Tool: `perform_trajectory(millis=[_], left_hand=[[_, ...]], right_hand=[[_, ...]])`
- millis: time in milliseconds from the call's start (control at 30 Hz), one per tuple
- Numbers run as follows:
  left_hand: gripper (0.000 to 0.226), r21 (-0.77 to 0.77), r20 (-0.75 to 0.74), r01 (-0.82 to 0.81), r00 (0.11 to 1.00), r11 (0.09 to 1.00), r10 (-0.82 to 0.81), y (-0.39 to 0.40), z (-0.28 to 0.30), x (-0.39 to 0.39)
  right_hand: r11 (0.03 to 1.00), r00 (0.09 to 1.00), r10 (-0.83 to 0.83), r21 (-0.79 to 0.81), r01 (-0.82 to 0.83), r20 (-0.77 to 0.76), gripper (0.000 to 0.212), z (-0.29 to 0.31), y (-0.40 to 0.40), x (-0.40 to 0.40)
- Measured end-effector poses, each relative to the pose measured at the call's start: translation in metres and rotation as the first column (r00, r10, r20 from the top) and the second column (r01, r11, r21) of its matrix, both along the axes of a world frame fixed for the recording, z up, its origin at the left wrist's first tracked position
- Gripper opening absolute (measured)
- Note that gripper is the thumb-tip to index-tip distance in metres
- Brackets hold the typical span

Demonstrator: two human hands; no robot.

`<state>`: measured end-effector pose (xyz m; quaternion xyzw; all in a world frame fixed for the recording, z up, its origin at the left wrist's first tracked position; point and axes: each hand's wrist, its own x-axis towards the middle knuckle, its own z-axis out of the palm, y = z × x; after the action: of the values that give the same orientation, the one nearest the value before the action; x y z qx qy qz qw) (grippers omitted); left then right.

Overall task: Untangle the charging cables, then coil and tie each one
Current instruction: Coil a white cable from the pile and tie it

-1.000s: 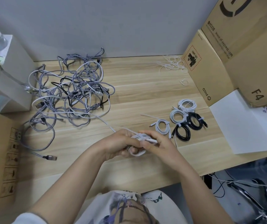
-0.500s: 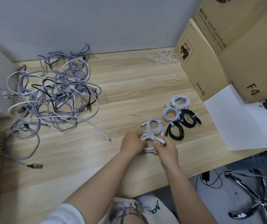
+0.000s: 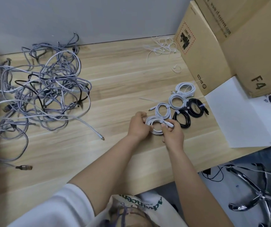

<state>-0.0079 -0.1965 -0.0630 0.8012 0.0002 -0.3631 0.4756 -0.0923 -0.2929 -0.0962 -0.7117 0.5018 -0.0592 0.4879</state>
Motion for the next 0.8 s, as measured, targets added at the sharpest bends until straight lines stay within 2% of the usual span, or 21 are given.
perform_trajectory(millis=[133,233,300,367,467,533,600,667,800], left_hand=[[0.059,-0.101,-0.127,-0.036,0.992,0.994,0.023,0.011,0.007,-0.003],[0.039,-0.178,-0.190,-0.079,0.981,0.981,0.044,0.036,0.018,-0.002],[0.026,-0.213,-0.208,-0.151,0.972,0.965,0.106,0.062,0.028,0.000],[0.019,-0.222,-0.226,-0.253,0.953,0.941,0.203,0.090,0.034,0.001],[0.020,-0.180,-0.262,-0.428,0.889,0.886,0.376,0.125,0.033,-0.001],[0.021,-0.137,-0.267,-0.528,0.835,0.838,0.482,0.141,0.029,-0.004],[0.019,-0.094,-0.272,-0.641,0.752,0.761,0.600,0.158,0.026,-0.005],[0.024,-0.077,-0.285,-0.692,0.705,0.718,0.649,0.168,0.021,-0.006],[0.028,-0.088,-0.323,-0.686,0.706,0.722,0.631,0.184,0.017,-0.008]], right_hand=[[0.996,0.999,0.052,0.077,-0.050,-0.012,0.053,0.007,0.000,-0.006],[0.992,0.987,0.118,-0.031,-0.122,-0.106,0.057,0.016,0.005,-0.016],[0.969,0.984,0.123,-0.196,-0.148,-0.132,0.049,0.029,0.016,-0.022],[0.937,0.983,0.173,-0.297,-0.182,-0.058,0.041,0.041,0.035,-0.022],[0.882,0.904,0.422,-0.263,-0.391,0.070,0.034,0.051,0.075,-0.003],[0.827,0.840,0.539,-0.230,-0.512,0.069,0.029,0.046,0.100,0.016],[0.776,0.787,0.617,-0.178,-0.605,0.020,0.025,0.038,0.128,0.037],[0.748,0.756,0.652,-0.116,-0.653,-0.057,0.026,0.027,0.147,0.053],[0.694,0.705,0.660,-0.148,-0.704,-0.259,0.036,0.016,0.170,0.069]])
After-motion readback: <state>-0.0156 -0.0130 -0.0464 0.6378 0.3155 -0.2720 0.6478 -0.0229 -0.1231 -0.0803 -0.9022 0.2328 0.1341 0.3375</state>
